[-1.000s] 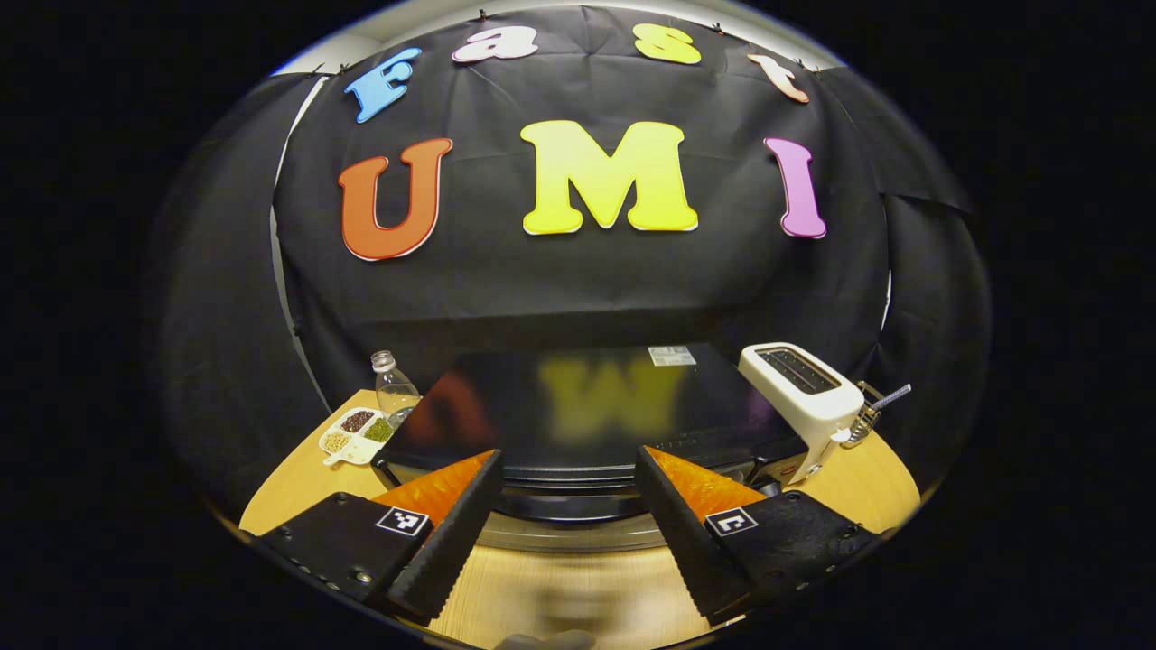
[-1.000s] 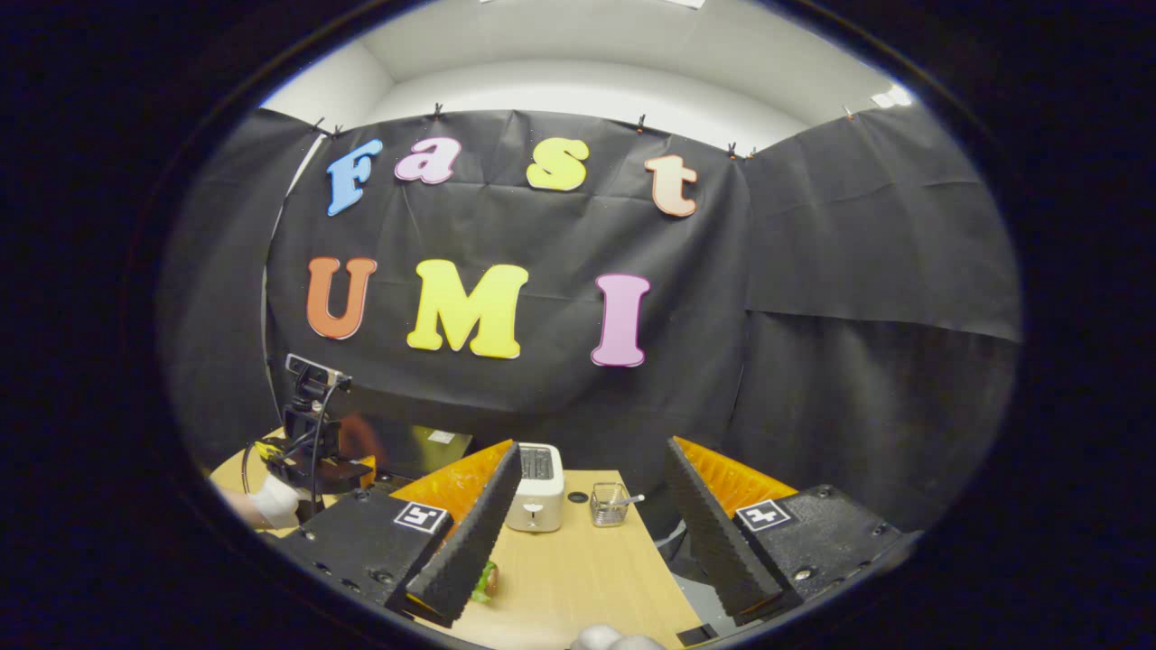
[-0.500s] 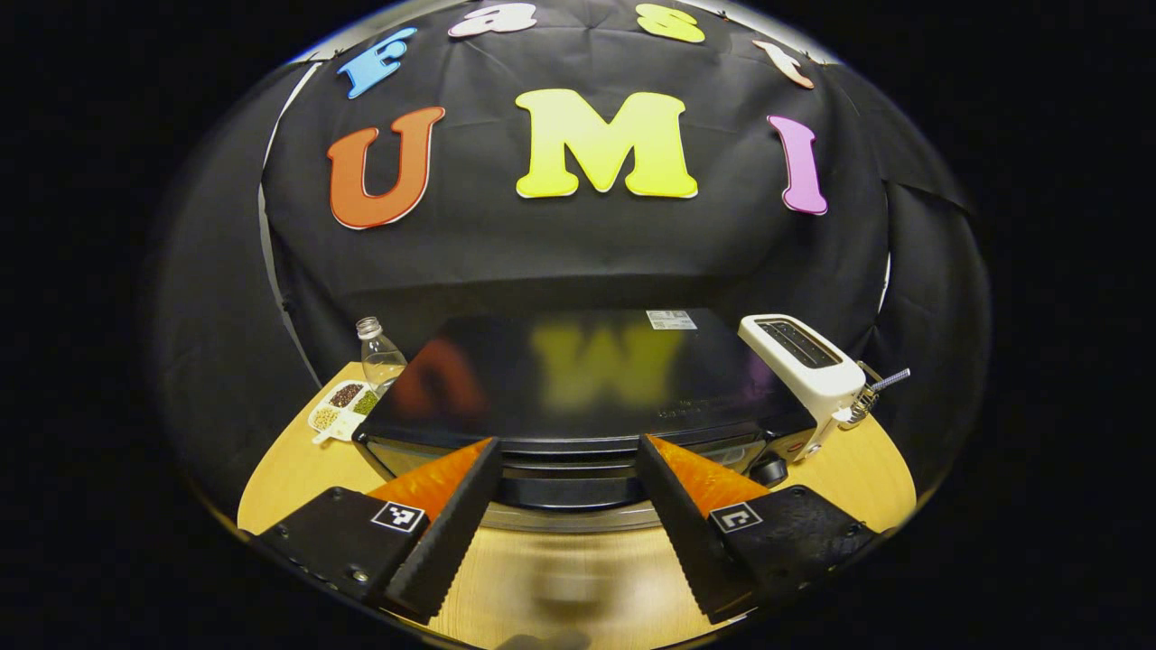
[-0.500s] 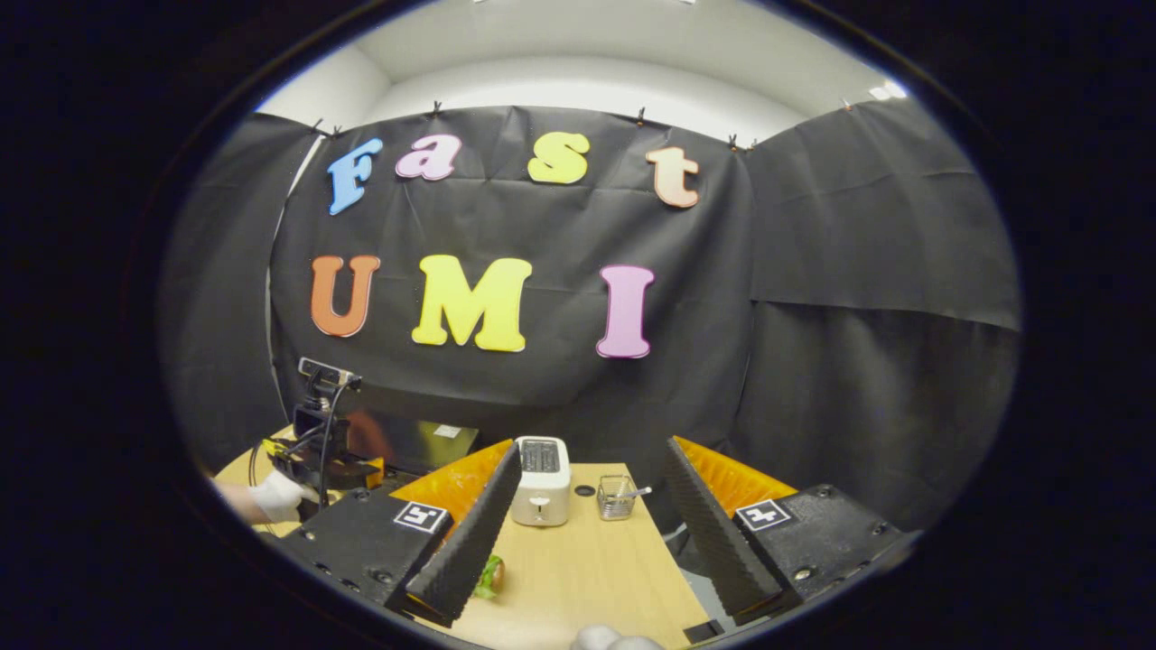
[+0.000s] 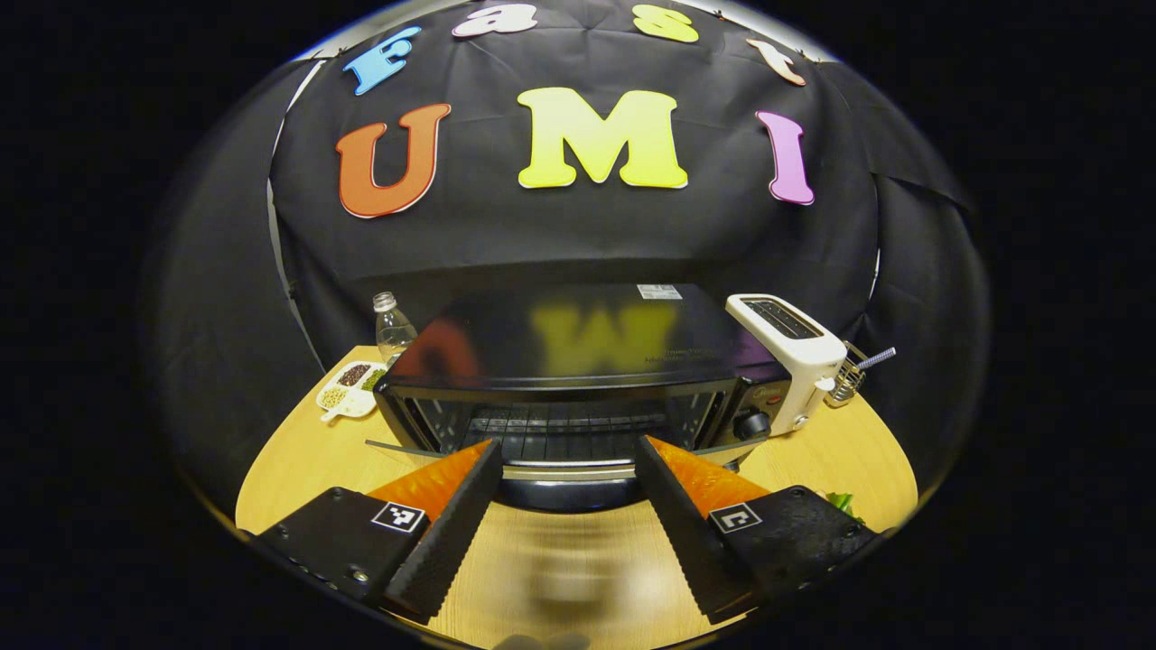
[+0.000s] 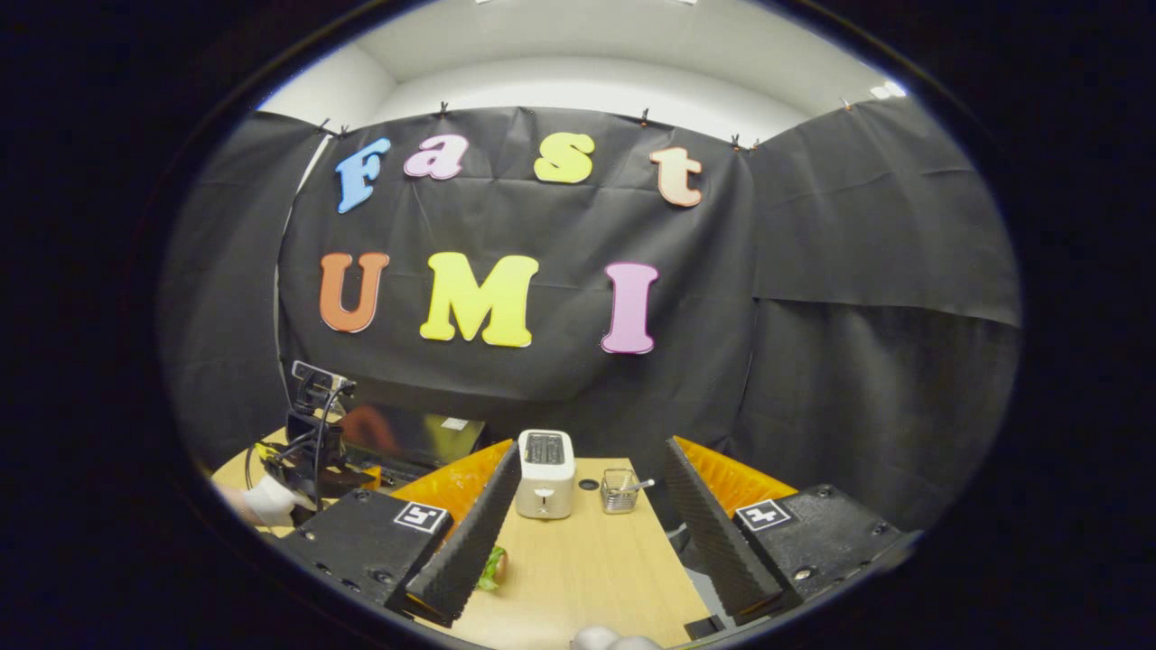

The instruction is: Open the electric oven with the left hand, put the food in, and close the electric oven.

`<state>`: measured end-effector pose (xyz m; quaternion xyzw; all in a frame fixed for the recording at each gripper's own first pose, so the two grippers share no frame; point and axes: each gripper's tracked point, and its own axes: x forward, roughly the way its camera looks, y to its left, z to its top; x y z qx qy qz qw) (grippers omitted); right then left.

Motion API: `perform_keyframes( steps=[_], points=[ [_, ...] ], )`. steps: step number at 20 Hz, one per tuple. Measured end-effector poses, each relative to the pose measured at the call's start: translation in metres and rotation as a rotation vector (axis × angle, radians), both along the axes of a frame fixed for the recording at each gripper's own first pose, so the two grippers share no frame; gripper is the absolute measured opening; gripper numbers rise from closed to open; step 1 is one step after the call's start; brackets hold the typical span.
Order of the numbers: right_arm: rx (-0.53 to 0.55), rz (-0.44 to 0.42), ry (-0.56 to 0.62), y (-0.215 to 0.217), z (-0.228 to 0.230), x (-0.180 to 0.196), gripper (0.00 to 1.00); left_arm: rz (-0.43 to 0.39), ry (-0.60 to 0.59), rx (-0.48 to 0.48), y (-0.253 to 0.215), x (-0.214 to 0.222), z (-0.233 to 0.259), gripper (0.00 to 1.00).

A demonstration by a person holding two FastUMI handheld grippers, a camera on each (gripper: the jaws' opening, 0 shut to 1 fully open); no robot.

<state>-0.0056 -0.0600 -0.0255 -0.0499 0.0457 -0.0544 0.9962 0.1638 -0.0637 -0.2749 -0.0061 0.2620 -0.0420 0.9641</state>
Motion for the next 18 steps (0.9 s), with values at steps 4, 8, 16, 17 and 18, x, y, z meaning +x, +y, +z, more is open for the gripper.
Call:
perform_keyframes(
  steps=[4,8,16,17,18],
  points=[
    [-0.001,0.006,0.016,0.005,-0.009,-0.006,1.0,-0.006,0.018,-0.001,0.0,-0.028,-0.013,0.99],
    [0.003,0.006,0.03,0.009,-0.017,-0.01,1.0,-0.017,0.043,-0.006,0.001,-0.051,-0.032,0.98],
    [-0.001,-0.002,0.062,0.012,-0.033,-0.013,1.0,-0.022,0.12,-0.007,-0.001,-0.089,-0.077,0.98],
    [-0.001,-0.004,0.066,0.012,-0.035,-0.013,1.0,-0.016,0.142,-0.014,0.0,-0.095,-0.085,0.98],
    [-0.003,-0.006,0.07,0.012,-0.037,-0.013,1.0,-0.015,0.154,-0.017,-0.002,-0.099,-0.092,0.98]
  ],
)
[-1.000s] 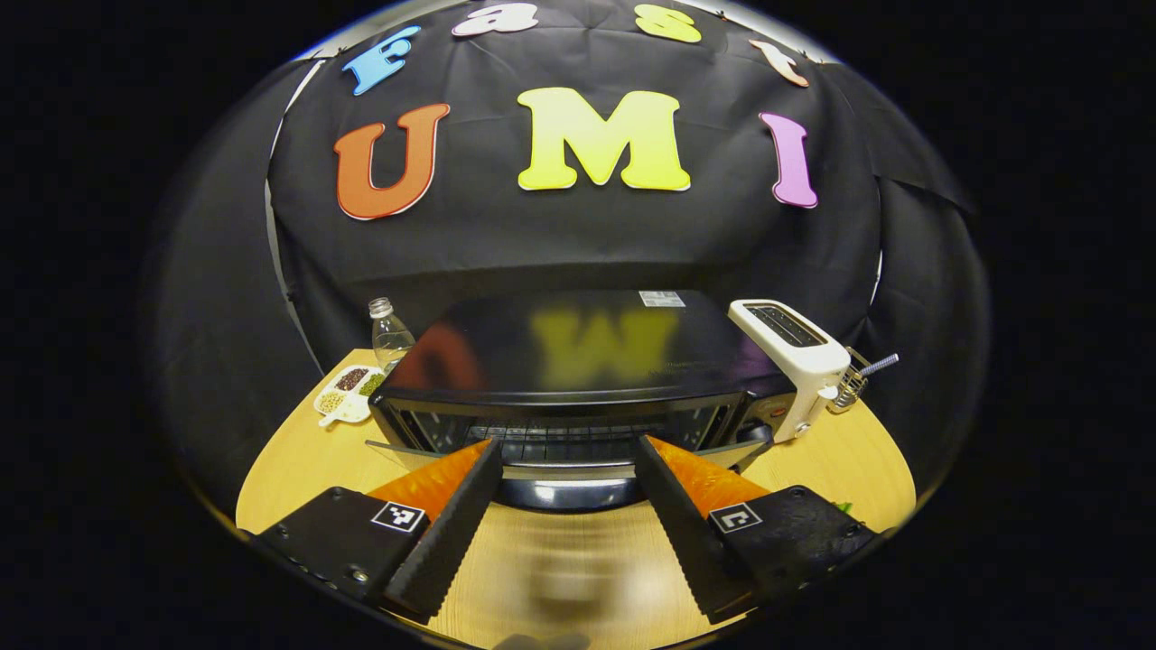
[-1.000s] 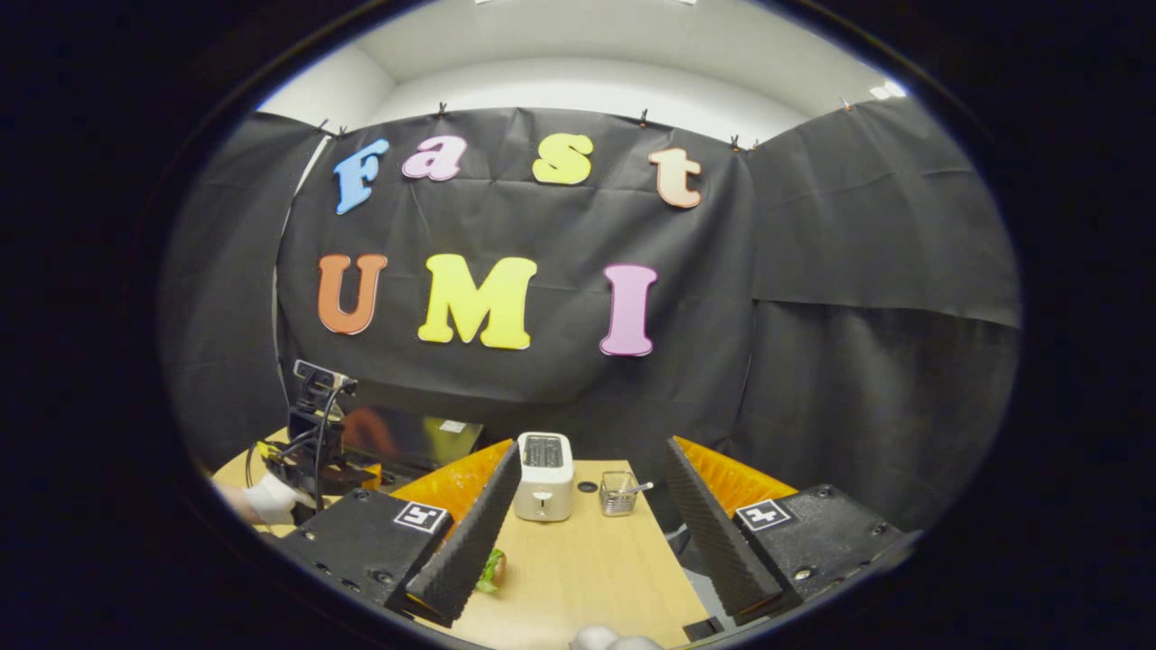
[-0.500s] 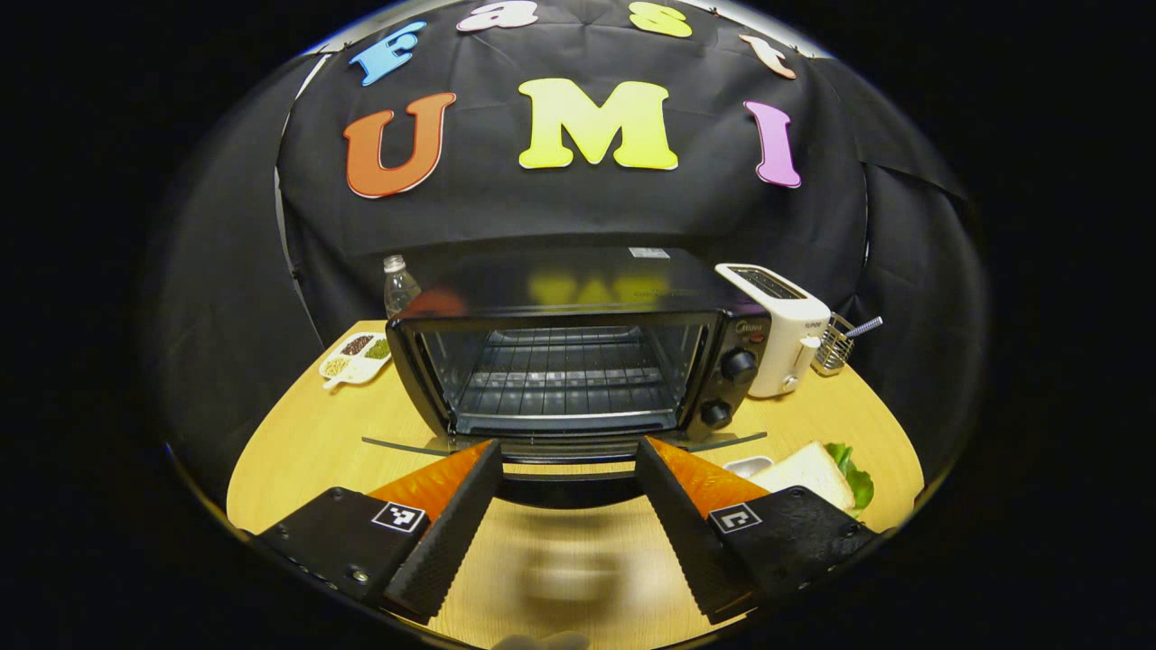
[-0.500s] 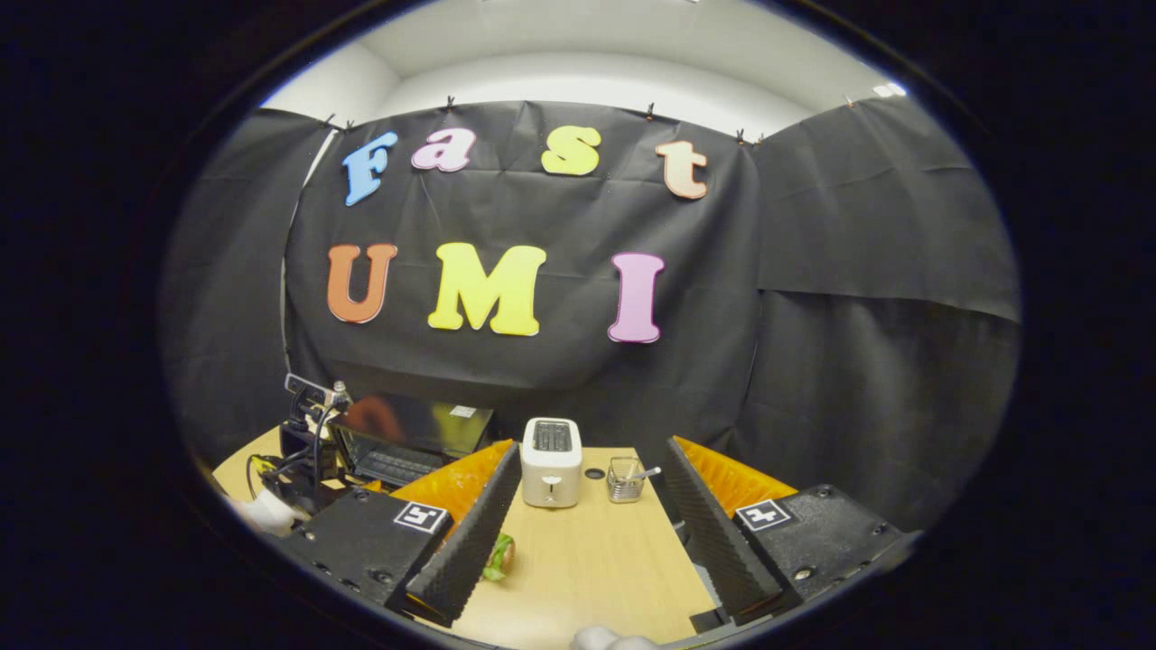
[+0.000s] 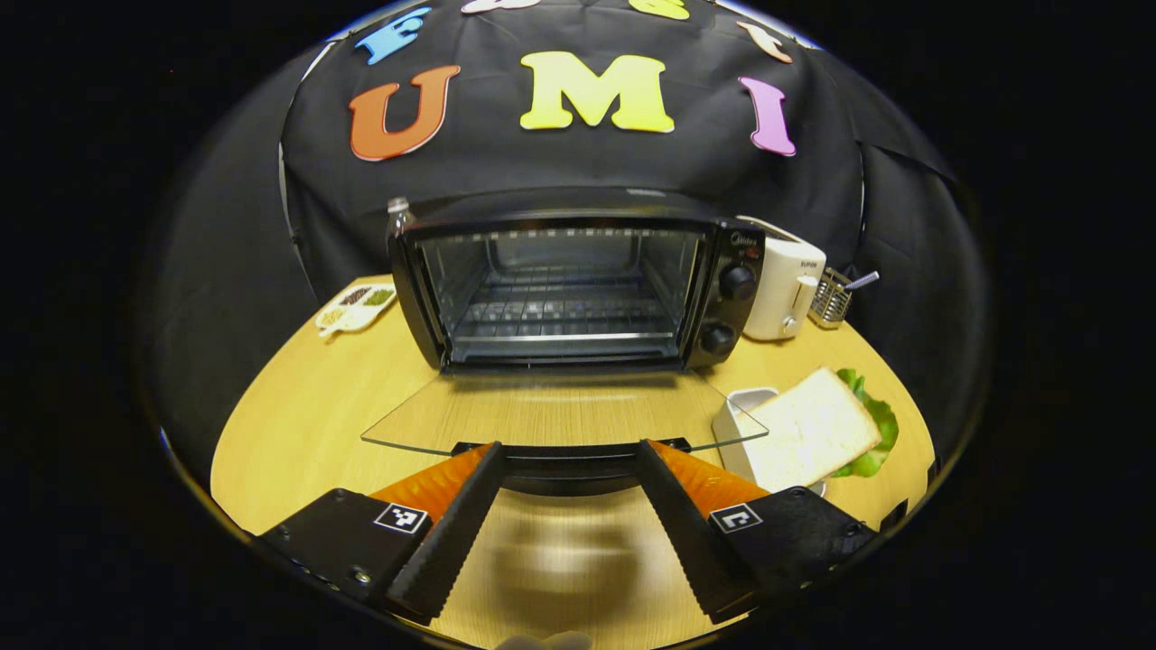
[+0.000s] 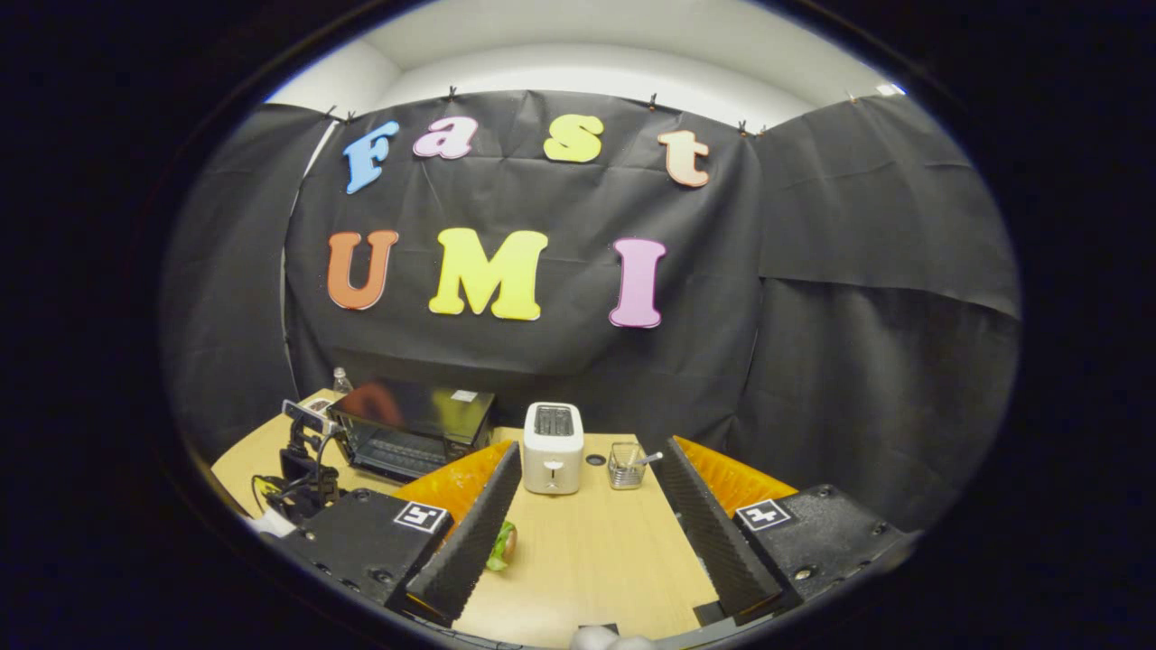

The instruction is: Open the electric oven with the left hand, put the food in, and close the electric oven.

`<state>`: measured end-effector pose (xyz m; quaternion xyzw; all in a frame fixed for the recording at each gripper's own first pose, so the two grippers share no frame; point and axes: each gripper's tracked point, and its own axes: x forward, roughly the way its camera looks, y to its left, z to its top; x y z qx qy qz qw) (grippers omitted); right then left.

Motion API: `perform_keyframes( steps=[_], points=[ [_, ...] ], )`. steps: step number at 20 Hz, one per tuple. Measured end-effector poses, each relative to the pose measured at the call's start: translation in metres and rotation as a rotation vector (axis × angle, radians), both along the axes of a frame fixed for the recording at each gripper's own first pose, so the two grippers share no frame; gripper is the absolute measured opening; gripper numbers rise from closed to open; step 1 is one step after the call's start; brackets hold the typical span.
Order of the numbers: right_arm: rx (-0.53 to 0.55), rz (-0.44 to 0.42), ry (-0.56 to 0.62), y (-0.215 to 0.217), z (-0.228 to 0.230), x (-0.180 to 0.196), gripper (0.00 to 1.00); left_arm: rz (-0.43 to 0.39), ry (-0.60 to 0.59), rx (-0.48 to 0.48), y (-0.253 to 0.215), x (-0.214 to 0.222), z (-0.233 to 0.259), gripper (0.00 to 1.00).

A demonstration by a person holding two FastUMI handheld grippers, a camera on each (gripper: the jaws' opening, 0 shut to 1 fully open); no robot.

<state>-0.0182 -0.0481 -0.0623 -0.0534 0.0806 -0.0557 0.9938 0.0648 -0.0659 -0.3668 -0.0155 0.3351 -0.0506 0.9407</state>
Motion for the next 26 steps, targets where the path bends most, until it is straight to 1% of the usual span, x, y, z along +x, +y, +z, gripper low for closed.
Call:
perform_keyframes(
  steps=[1,2,5,6,7,9,10,12,15,16,17,19,21,23,26],
  points=[
    [-0.002,-0.001,0.004,0.0,-0.002,0.0,0.91,0.001,0.023,-0.004,-0.001,-0.002,-0.013,0.96],
    [-0.004,-0.001,0.009,0.0,-0.004,0.001,1.0,-0.003,0.046,-0.001,-0.002,-0.004,-0.023,0.96],
    [-0.011,-0.01,0.022,-0.003,-0.009,0.002,1.0,0.009,0.117,-0.014,-0.001,-0.009,-0.052,0.96],
    [-0.011,-0.012,0.028,-0.004,-0.011,0.001,1.0,0.011,0.131,-0.016,-0.002,-0.01,-0.057,1.0],
    [-0.015,-0.014,0.038,-0.004,-0.014,0.001,1.0,0.007,0.132,-0.011,-0.003,-0.012,-0.059,0.97],
    [-0.015,-0.02,0.054,-0.008,-0.019,0.002,1.0,0.006,0.133,-0.007,-0.002,-0.013,-0.058,0.98],
    [-0.005,-0.023,0.058,-0.009,-0.021,0.004,1.0,0.01,0.117,-0.008,-0.001,-0.012,-0.054,0.99],
    [0.007,-0.025,0.065,-0.011,-0.023,0.006,1.0,0.023,0.057,0.019,0.008,-0.008,-0.039,0.96],
    [0.016,-0.005,0.094,-0.012,-0.033,0.013,1.0,0.012,-0.041,0.044,0.016,-0.01,-0.003,0.96],
    [0.025,-0.001,0.109,-0.013,-0.039,0.016,0.92,0.013,-0.081,0.048,0.02,-0.011,0.015,0.96],
    [0.04,0.001,0.125,-0.016,-0.046,0.018,1.0,0.016,-0.121,0.042,0.024,-0.013,0.034,0.96],
    [0.065,0.009,0.173,-0.016,-0.069,0.025,1.0,0.017,-0.188,0.017,0.028,-0.024,0.072,0.96],
    [0.086,0.036,0.234,-0.009,-0.1,0.031,1.0,0.019,-0.25,0.008,0.035,-0.035,0.111,0.96],
    [0.126,0.095,0.302,0.007,-0.134,0.036,1.0,0.033,-0.298,0.003,0.041,-0.051,0.146,0.96],
    [0.186,0.174,0.405,0.028,-0.188,0.048,1.0,0.079,-0.374,-0.003,0.054,-0.067,0.194,0.96]
  ],
)
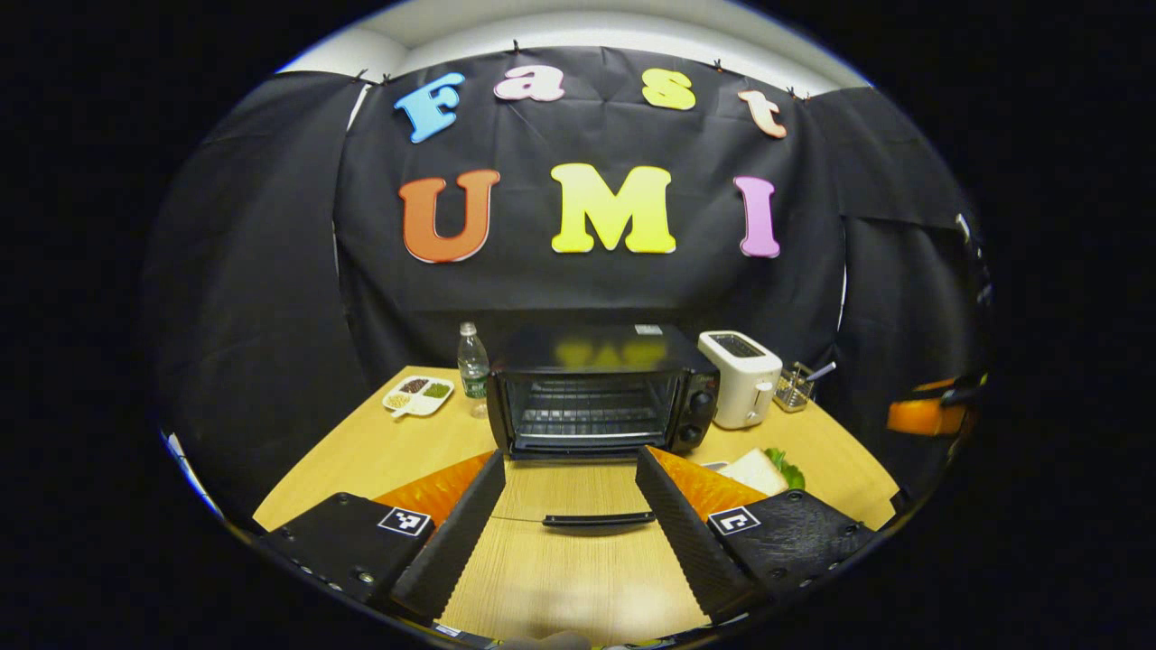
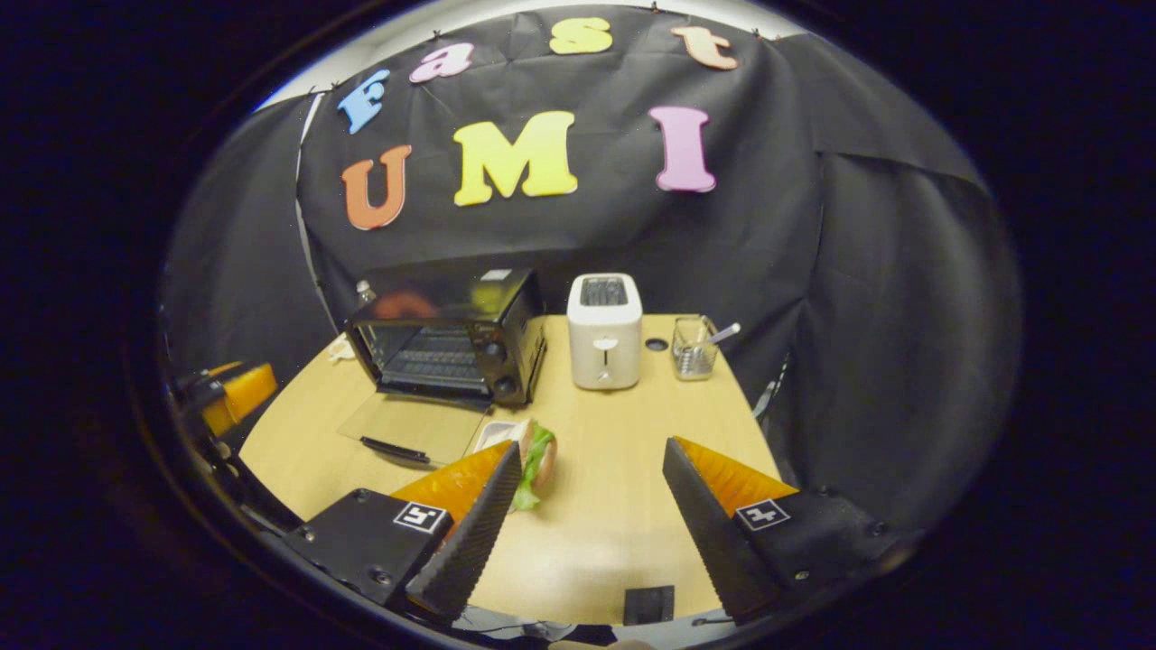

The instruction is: Open the electric oven with the left hand, put the food in, and close the electric oven.

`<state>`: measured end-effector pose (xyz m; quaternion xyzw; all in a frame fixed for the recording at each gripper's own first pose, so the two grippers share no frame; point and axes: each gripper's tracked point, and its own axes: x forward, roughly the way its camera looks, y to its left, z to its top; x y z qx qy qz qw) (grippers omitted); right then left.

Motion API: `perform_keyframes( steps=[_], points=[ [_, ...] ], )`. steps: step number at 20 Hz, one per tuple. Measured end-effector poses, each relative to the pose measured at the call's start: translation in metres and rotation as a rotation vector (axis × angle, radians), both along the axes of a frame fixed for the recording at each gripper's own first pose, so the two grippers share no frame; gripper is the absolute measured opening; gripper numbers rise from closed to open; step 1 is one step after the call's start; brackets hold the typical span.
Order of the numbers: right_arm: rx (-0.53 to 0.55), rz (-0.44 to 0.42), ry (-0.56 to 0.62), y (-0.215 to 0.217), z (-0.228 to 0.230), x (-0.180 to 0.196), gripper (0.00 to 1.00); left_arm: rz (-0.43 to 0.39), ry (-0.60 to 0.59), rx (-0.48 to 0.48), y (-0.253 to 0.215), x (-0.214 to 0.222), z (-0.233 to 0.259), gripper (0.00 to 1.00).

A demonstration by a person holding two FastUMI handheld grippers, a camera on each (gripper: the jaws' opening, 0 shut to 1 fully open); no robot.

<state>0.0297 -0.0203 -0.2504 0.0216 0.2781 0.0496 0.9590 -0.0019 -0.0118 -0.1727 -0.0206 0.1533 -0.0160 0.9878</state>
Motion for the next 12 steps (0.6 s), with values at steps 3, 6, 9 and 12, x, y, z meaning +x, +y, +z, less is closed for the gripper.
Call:
perform_keyframes(
  steps=[3,6,9,12],
  points=[
    [0.089,0.056,0.117,0.023,-0.053,0.018,1.0,0.045,-0.077,-0.02,0.008,-0.014,0.043,0.95],
    [0.153,0.1,0.202,0.042,-0.087,0.037,0.99,0.075,-0.136,-0.006,0.015,-0.024,0.071,0.96],
    [0.205,0.151,0.248,0.063,-0.11,0.058,0.99,0.09,-0.154,0.009,0.017,-0.03,0.085,0.95],
    [0.248,0.146,0.281,0.069,-0.123,0.081,0.86,0.107,-0.171,0.017,0.023,-0.034,0.099,0.95]
  ],
)
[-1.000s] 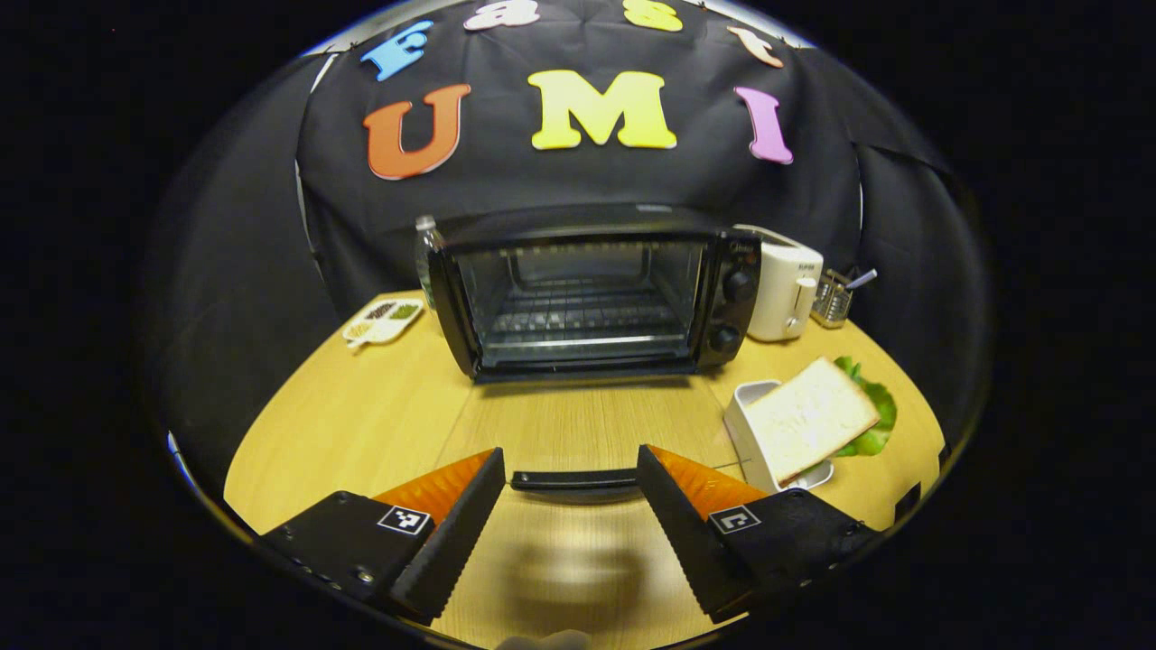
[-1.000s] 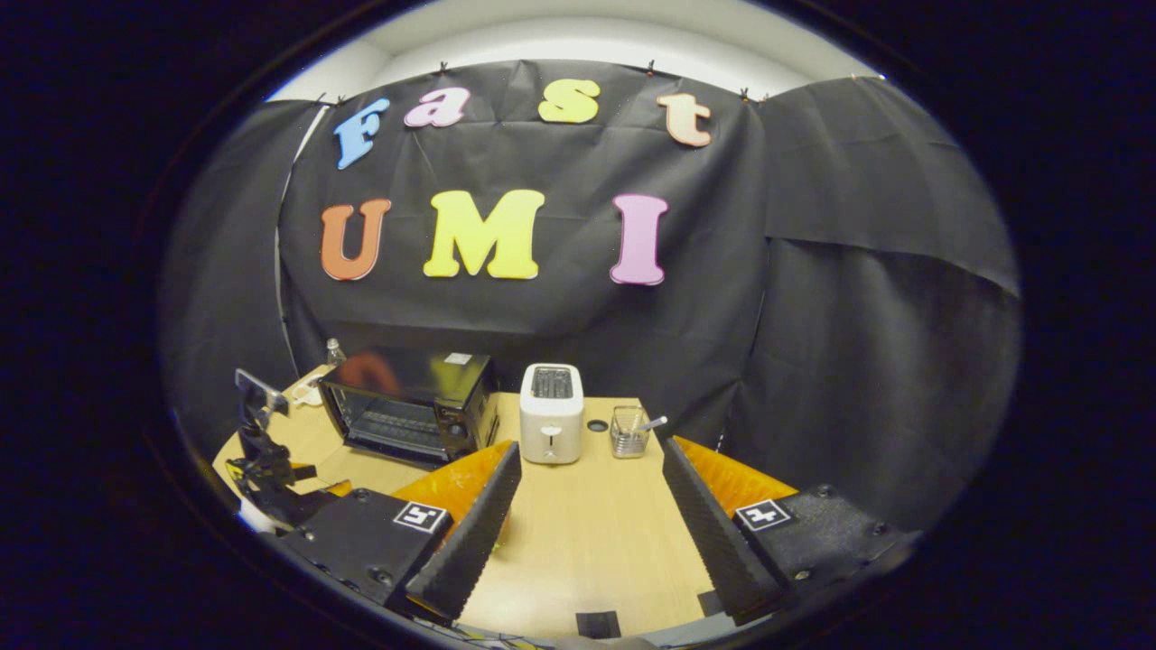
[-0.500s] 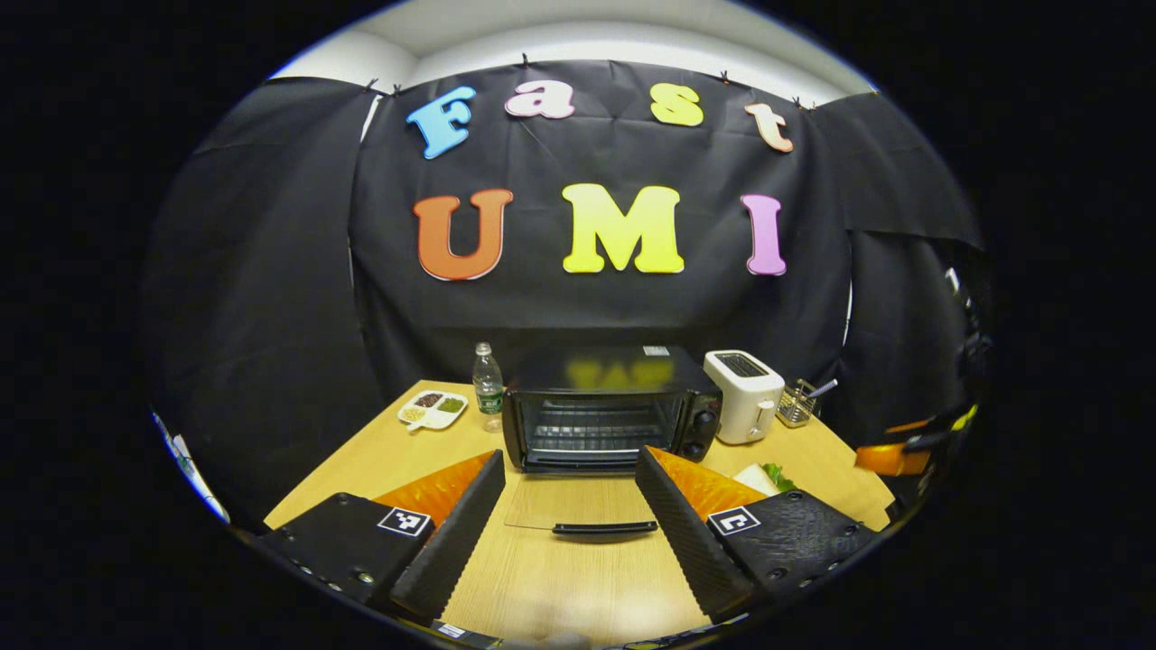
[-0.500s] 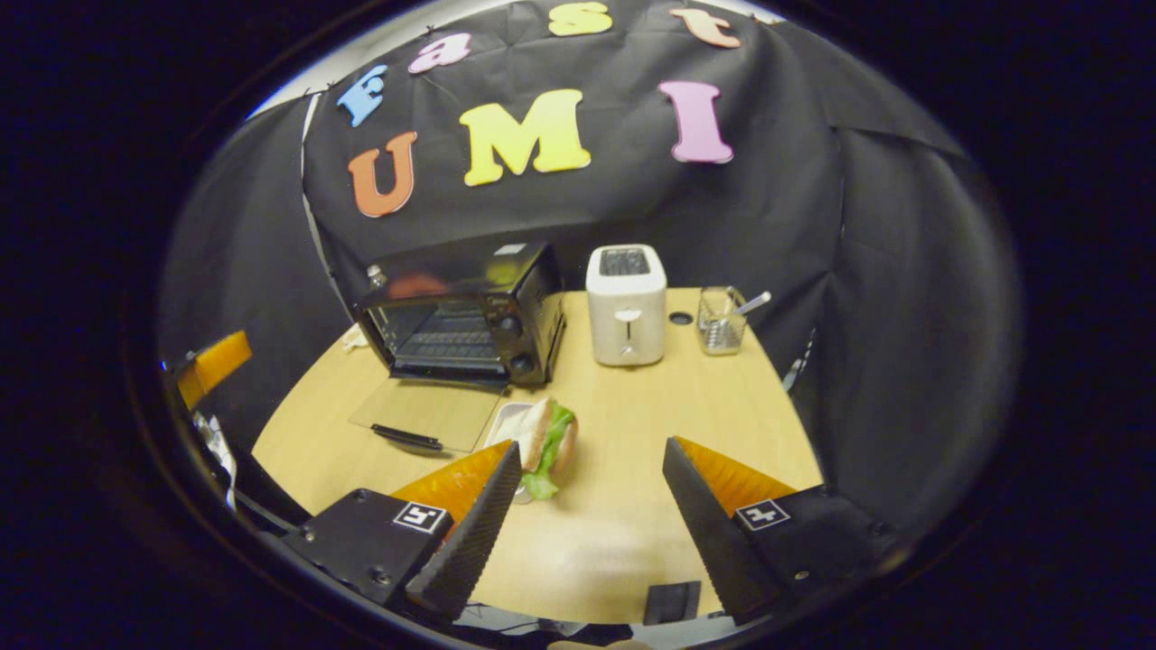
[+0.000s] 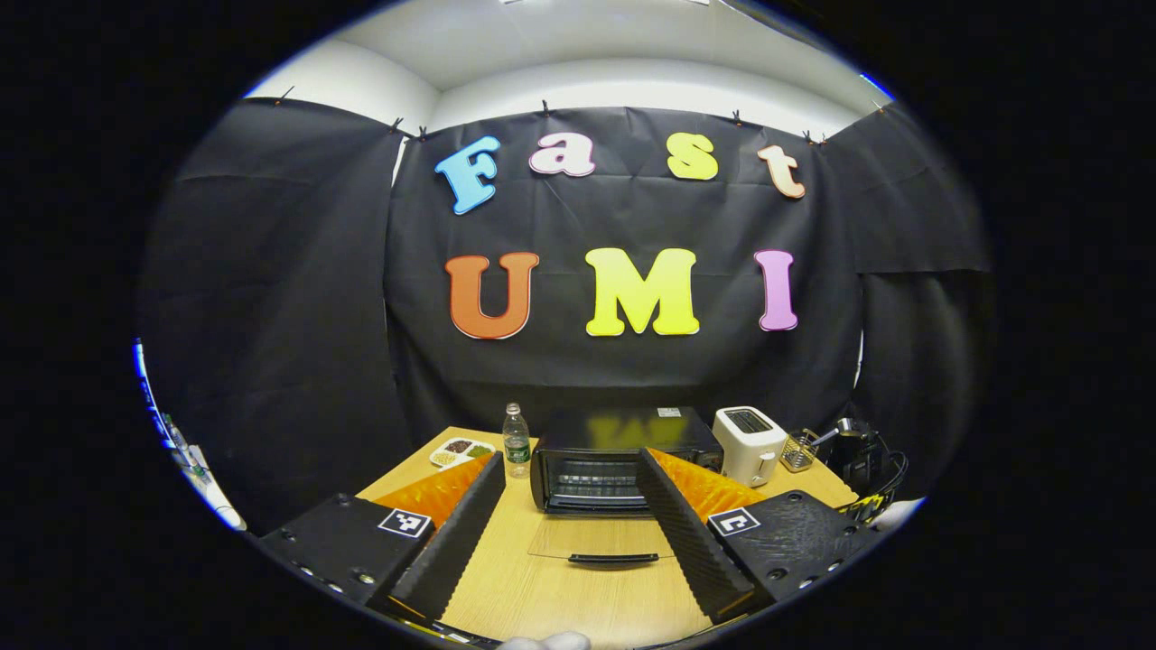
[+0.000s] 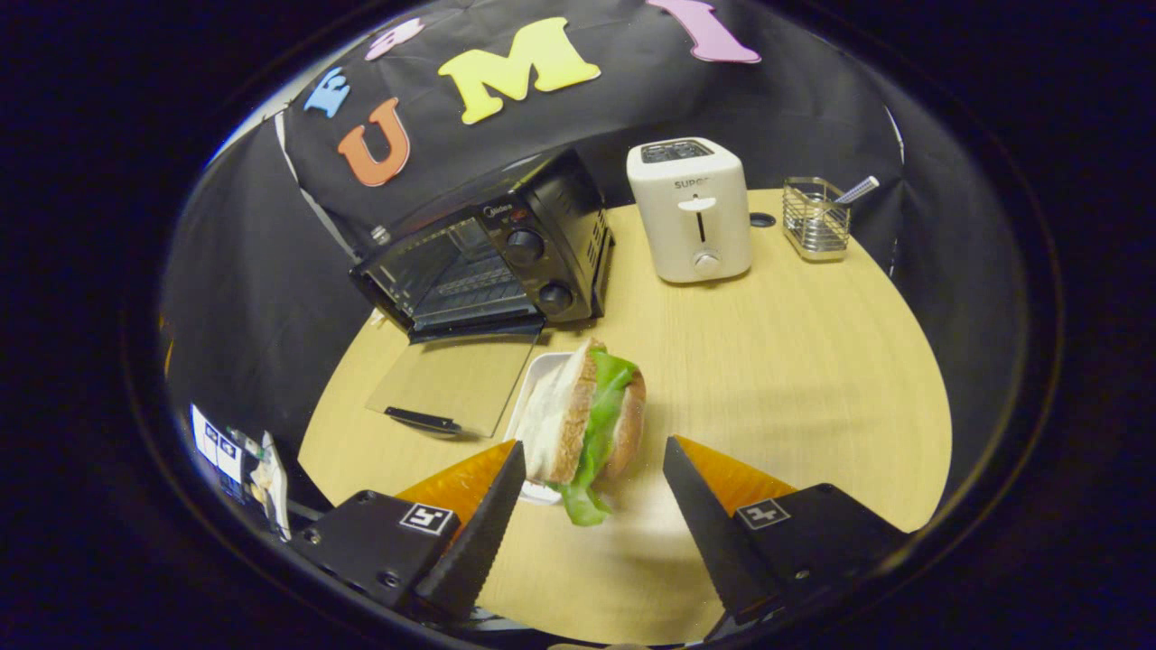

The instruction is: Open the electric oven with the left hand, put the food in, and close the electric oven.

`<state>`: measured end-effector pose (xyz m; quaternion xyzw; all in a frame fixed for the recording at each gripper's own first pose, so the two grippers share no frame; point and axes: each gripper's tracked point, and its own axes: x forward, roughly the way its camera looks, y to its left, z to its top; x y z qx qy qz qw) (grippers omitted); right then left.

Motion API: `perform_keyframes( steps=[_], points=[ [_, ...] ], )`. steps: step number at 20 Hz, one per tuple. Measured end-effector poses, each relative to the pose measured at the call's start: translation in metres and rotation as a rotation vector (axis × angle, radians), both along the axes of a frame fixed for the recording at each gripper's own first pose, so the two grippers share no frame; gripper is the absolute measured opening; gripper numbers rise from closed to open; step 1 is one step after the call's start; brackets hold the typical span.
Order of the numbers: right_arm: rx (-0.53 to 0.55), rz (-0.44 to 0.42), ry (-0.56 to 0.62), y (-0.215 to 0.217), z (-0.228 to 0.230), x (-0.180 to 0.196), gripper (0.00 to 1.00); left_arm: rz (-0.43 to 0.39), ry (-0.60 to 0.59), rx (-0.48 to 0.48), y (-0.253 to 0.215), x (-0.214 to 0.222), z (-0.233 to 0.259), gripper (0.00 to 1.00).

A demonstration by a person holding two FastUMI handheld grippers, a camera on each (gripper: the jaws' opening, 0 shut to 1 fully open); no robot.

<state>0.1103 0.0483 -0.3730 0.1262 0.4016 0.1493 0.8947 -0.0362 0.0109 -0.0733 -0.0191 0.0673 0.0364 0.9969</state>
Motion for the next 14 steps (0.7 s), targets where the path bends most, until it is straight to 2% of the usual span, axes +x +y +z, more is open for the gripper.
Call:
perform_keyframes(
  steps=[1,2,3,4,5,8,9,11,12,13,14],
  points=[
    [0.012,-0.001,0.026,0.001,-0.005,0.005,0.85,0.001,-0.004,-0.001,0.0,-0.001,0.004,0.95],
    [0.036,0.001,0.042,0.004,-0.007,0.008,0.95,0.003,-0.007,-0.002,-0.001,0.0,0.007,0.95],
    [0.059,0.002,0.041,0.006,-0.005,0.013,0.82,0.004,-0.007,0.0,0.0,0.0,0.009,0.95],
    [0.069,-0.004,0.041,0.006,-0.007,0.017,0.75,0.006,-0.004,0.002,0.0,0.001,0.01,0.96],
    [0.087,-0.018,0.054,0.004,-0.009,0.018,0.81,0.008,0.0,0.004,0.0,0.003,0.01,0.96],
    [0.188,-0.028,0.104,0.008,-0.006,0.017,0.61,0.038,0.012,0.014,-0.001,0.006,0.015,0.95],
    [0.208,-0.021,0.106,0.007,-0.006,0.016,0.48,0.06,0.019,0.02,0.0,0.007,0.016,0.95],
    [0.234,-0.005,0.111,0.007,-0.002,0.014,0.45,0.092,0.029,0.038,-0.002,0.006,0.015,0.95],
    [0.24,0.005,0.109,0.006,0.002,0.012,0.31,0.103,0.031,0.043,-0.004,0.007,0.016,0.95],
    [0.236,0.007,0.104,0.005,0.007,0.011,0.39,0.107,0.032,0.042,-0.007,0.007,0.016,0.95],
    [0.231,0.003,0.095,0.003,0.013,0.01,0.29,0.108,0.037,0.039,-0.008,0.007,0.015,0.96]
  ],
)
